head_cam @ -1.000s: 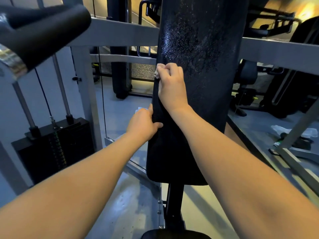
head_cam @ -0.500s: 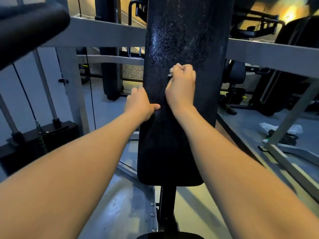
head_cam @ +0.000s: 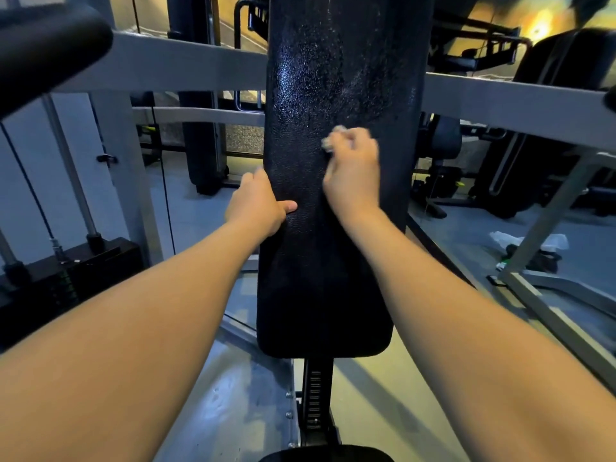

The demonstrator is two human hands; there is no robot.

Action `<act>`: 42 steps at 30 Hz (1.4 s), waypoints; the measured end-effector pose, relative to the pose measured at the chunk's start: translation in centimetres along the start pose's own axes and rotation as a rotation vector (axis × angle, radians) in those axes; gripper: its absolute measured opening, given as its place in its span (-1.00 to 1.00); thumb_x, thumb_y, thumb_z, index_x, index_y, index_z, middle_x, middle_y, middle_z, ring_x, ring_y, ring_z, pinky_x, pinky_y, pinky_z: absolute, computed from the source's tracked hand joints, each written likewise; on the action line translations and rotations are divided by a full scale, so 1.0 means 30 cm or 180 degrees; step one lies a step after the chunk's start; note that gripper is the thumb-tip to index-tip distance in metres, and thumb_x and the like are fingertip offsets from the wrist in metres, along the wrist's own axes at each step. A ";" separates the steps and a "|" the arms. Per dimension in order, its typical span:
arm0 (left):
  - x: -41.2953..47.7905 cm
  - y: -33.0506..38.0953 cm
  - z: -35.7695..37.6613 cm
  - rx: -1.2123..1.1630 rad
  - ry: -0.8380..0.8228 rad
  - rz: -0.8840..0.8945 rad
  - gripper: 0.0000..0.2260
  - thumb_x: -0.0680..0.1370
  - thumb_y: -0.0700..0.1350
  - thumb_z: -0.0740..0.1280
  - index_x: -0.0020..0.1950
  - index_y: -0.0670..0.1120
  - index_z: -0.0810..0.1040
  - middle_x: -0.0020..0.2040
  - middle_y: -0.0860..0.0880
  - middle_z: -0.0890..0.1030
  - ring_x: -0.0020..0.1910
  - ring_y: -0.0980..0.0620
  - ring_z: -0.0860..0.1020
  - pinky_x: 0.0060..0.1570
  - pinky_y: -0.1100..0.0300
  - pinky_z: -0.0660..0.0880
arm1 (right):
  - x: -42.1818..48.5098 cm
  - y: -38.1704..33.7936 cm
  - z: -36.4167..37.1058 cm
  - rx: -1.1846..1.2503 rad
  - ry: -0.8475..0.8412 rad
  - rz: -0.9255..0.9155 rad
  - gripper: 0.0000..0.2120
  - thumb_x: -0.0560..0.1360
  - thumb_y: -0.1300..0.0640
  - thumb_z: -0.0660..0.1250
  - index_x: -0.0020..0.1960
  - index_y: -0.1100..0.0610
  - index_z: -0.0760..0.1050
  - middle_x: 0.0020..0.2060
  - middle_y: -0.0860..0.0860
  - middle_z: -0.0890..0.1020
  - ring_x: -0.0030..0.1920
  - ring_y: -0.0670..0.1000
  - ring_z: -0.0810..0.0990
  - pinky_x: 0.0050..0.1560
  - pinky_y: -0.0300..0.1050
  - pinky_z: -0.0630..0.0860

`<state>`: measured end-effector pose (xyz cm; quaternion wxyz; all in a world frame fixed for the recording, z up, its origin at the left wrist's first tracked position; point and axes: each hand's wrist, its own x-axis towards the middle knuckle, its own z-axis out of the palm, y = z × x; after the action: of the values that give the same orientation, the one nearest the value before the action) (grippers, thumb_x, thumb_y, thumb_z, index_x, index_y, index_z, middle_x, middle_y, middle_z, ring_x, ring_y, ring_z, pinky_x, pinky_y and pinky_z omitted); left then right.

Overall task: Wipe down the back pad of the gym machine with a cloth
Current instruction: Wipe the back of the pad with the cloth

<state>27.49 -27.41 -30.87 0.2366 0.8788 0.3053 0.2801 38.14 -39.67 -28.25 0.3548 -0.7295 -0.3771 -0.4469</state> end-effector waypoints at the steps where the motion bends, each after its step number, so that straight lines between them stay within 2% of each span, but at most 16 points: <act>1: 0.000 -0.002 -0.001 0.0006 -0.0005 0.0014 -0.32 0.49 0.15 0.49 0.49 -0.06 0.29 0.31 -0.11 0.45 0.28 -0.22 0.50 0.21 -0.19 0.51 | -0.032 -0.026 0.015 0.0062 -0.0264 -0.0436 -0.75 0.49 0.37 0.25 0.08 0.22 0.64 0.14 0.20 0.59 0.06 0.26 0.53 0.03 0.03 0.57; 3: 0.001 -0.003 -0.003 -0.0002 0.0002 0.0021 -0.32 0.48 0.16 0.49 0.47 -0.06 0.31 0.31 -0.11 0.48 0.27 -0.21 0.51 0.20 -0.19 0.52 | -0.041 0.020 -0.010 -0.0194 -0.0717 -0.1264 -0.78 0.53 0.26 0.27 0.12 0.19 0.62 0.17 0.16 0.57 0.09 0.25 0.51 -0.04 0.08 0.59; 4: -0.001 -0.001 -0.003 -0.0009 -0.0001 0.0016 -0.34 0.48 0.16 0.49 0.46 -0.05 0.31 0.31 -0.10 0.49 0.28 -0.20 0.51 0.20 -0.20 0.52 | -0.018 0.064 -0.041 -0.0323 -0.0785 -0.1376 -0.77 0.50 0.23 0.32 0.14 0.17 0.60 0.19 0.15 0.56 0.11 0.24 0.49 -0.05 0.09 0.59; 6: -0.004 0.005 -0.002 -0.0007 -0.0017 0.0003 -0.36 0.49 0.16 0.48 0.45 -0.04 0.32 0.32 -0.10 0.49 0.29 -0.20 0.50 0.21 -0.21 0.51 | 0.022 0.146 -0.102 -0.0359 -0.0594 -0.0747 -0.73 0.43 0.27 0.36 0.13 0.18 0.58 0.19 0.15 0.53 0.15 0.25 0.46 0.02 0.07 0.55; 9: -0.011 0.008 -0.004 0.0026 0.0002 -0.0053 -0.37 0.51 0.15 0.47 0.45 -0.06 0.32 0.34 -0.11 0.49 0.30 -0.21 0.50 0.22 -0.19 0.50 | 0.016 0.122 -0.101 -0.0225 -0.0081 0.0231 -0.77 0.51 0.37 0.25 0.08 0.25 0.61 0.16 0.21 0.54 0.11 0.28 0.46 0.10 0.02 0.50; 11: -0.017 0.014 -0.007 0.0036 0.0012 -0.0083 -0.38 0.51 0.14 0.46 0.46 -0.05 0.32 0.33 -0.10 0.50 0.29 -0.21 0.50 0.20 -0.17 0.51 | -0.023 0.067 -0.065 -0.0114 -0.0141 0.0252 -0.72 0.53 0.35 0.25 0.19 0.27 0.60 0.24 0.23 0.51 0.18 0.29 0.46 0.20 -0.04 0.44; 14: -0.026 0.024 -0.008 0.0045 0.0022 -0.0155 -0.39 0.52 0.13 0.45 0.46 -0.04 0.31 0.32 -0.09 0.52 0.29 -0.20 0.50 0.19 -0.17 0.51 | -0.052 0.081 -0.086 0.0108 -0.0432 -0.0003 -0.60 0.62 0.16 0.22 0.43 0.23 0.48 0.32 0.24 0.43 0.30 0.29 0.42 0.35 0.00 0.35; 17: -0.029 0.031 -0.004 0.0007 0.0050 -0.0227 -0.41 0.53 0.12 0.46 0.45 -0.05 0.32 0.32 -0.10 0.52 0.28 -0.21 0.50 0.20 -0.19 0.51 | -0.019 0.146 -0.117 0.0034 -0.0537 -0.0297 -0.56 0.64 0.19 0.21 0.51 0.23 0.40 0.26 0.23 0.46 0.22 0.27 0.48 0.25 0.07 0.46; 21: -0.031 0.035 -0.006 -0.0006 0.0001 -0.0258 -0.42 0.53 0.12 0.45 0.44 -0.05 0.31 0.31 -0.11 0.52 0.28 -0.21 0.50 0.21 -0.19 0.51 | 0.000 0.137 -0.114 -0.0122 -0.0274 -0.0255 -0.76 0.66 0.16 0.26 0.28 0.20 0.56 0.07 0.19 0.52 0.03 0.25 0.52 -0.02 0.07 0.53; 25: -0.030 0.032 -0.002 0.0015 0.0029 -0.0279 -0.41 0.54 0.13 0.44 0.45 -0.04 0.30 0.32 -0.12 0.51 0.28 -0.22 0.50 0.20 -0.19 0.50 | -0.021 0.041 -0.058 0.0299 0.0210 0.0417 -0.89 0.59 0.23 0.32 0.07 0.21 0.60 -0.03 0.19 0.55 -0.07 0.23 0.55 -0.04 0.03 0.53; 27: -0.028 0.031 0.003 0.0066 0.0051 -0.0260 -0.40 0.54 0.13 0.43 0.47 -0.06 0.28 0.33 -0.13 0.50 0.29 -0.22 0.49 0.20 -0.18 0.50 | -0.065 -0.021 -0.016 0.0467 0.0086 0.0128 -0.89 0.57 0.24 0.32 0.05 0.18 0.60 -0.02 0.16 0.57 -0.03 0.21 0.58 -0.01 0.08 0.57; 31: -0.030 0.034 0.004 0.0130 0.0076 -0.0254 -0.41 0.55 0.12 0.43 0.46 -0.06 0.29 0.32 -0.13 0.51 0.28 -0.22 0.49 0.15 -0.13 0.50 | -0.055 0.018 -0.036 0.0037 -0.0815 -0.1036 -0.86 0.54 0.19 0.38 0.09 0.13 0.60 0.01 0.17 0.55 -0.01 0.22 0.59 -0.13 0.10 0.59; 34: -0.032 0.043 0.000 0.0136 0.0021 -0.0292 -0.42 0.56 0.13 0.41 0.47 -0.06 0.27 0.34 -0.12 0.50 0.30 -0.21 0.48 0.10 -0.11 0.47 | 0.066 0.135 -0.112 -0.0213 -0.0319 -0.0381 -0.91 0.57 0.12 0.30 0.01 0.04 0.58 -0.06 0.19 0.57 -0.19 0.20 0.63 -0.20 0.09 0.57; 36: -0.033 0.045 -0.002 0.0141 0.0017 -0.0311 -0.42 0.57 0.13 0.41 0.47 -0.06 0.27 0.35 -0.12 0.49 0.30 -0.21 0.48 0.07 -0.09 0.46 | 0.090 0.172 -0.110 -0.0208 0.0011 0.0053 -0.82 0.58 0.25 0.25 0.09 0.17 0.61 0.01 0.21 0.55 -0.05 0.23 0.58 -0.03 0.04 0.54; 38: -0.035 0.048 -0.001 0.0110 0.0017 -0.0323 -0.43 0.58 0.12 0.40 0.46 -0.07 0.27 0.35 -0.13 0.48 0.30 -0.21 0.48 0.04 -0.07 0.43 | 0.058 0.124 -0.080 -0.0149 0.0139 0.0096 -0.79 0.53 0.33 0.24 0.08 0.25 0.61 0.04 0.23 0.55 0.00 0.26 0.56 0.06 0.00 0.49; 42: -0.037 0.048 0.003 -0.0048 0.0002 -0.0355 -0.44 0.58 0.08 0.41 0.44 -0.11 0.24 0.35 -0.18 0.47 0.30 -0.24 0.47 0.16 -0.11 0.45 | -0.041 0.071 -0.051 -0.0072 -0.0521 -0.1191 -0.86 0.51 0.35 0.26 0.01 0.22 0.55 -0.01 0.21 0.54 -0.10 0.24 0.52 -0.11 0.11 0.56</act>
<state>27.41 -29.19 -30.48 0.2584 0.8586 0.3518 0.2690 39.01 -42.25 -29.25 0.2255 -0.6846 -0.5286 -0.4484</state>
